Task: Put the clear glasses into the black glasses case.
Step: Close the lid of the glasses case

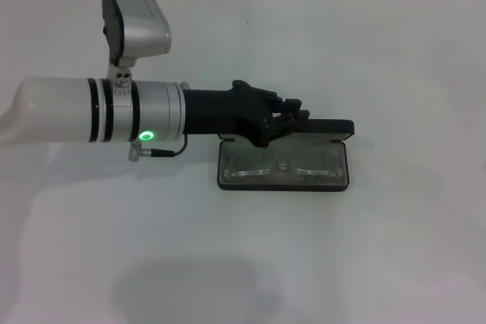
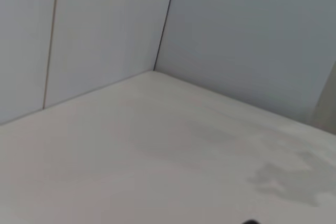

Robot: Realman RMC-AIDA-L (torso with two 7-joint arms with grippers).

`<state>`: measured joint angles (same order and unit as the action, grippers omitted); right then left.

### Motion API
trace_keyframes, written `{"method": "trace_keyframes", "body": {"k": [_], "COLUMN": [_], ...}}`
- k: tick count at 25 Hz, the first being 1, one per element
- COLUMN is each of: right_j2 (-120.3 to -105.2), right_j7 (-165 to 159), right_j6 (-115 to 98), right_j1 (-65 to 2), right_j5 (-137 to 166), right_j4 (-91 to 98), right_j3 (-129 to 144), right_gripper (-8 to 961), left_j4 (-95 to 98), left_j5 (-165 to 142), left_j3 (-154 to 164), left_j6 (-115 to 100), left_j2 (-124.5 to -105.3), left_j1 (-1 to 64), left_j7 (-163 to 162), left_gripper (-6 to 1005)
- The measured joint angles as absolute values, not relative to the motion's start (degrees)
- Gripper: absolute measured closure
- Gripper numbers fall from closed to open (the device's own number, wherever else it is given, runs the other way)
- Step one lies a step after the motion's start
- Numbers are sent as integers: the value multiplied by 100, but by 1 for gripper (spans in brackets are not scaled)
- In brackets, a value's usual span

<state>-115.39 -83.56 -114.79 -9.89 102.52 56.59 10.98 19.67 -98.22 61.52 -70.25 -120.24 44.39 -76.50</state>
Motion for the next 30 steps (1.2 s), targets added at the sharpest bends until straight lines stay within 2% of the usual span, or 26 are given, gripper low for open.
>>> {"method": "trace_keyframes", "body": {"k": [14,20,30], "right_j2": [-11538,-11534,-11549], "right_j7": [-7916,-7481,-6945], "right_j6": [-11474,-11475,-11446], "right_j1": [-1163,-1511,-2553], "right_j5": [10445,10603,10585], "right_j4": [5069,4447,3530], "right_j3": [1102,1290,1557], "right_gripper": [809,809,809], "left_j4": [1754,1750,1614], "left_j5": [-9818,-9809,-9809], "left_j3": [6516,6530,6530], "left_j6": [-6917,-6963,-6957], "left_j2": [-12029,-12040,-12051], "left_j1": [4397,4282,4268], "left_j7": [-7590,-7513,-7435], "left_gripper": [786,783,766]}}
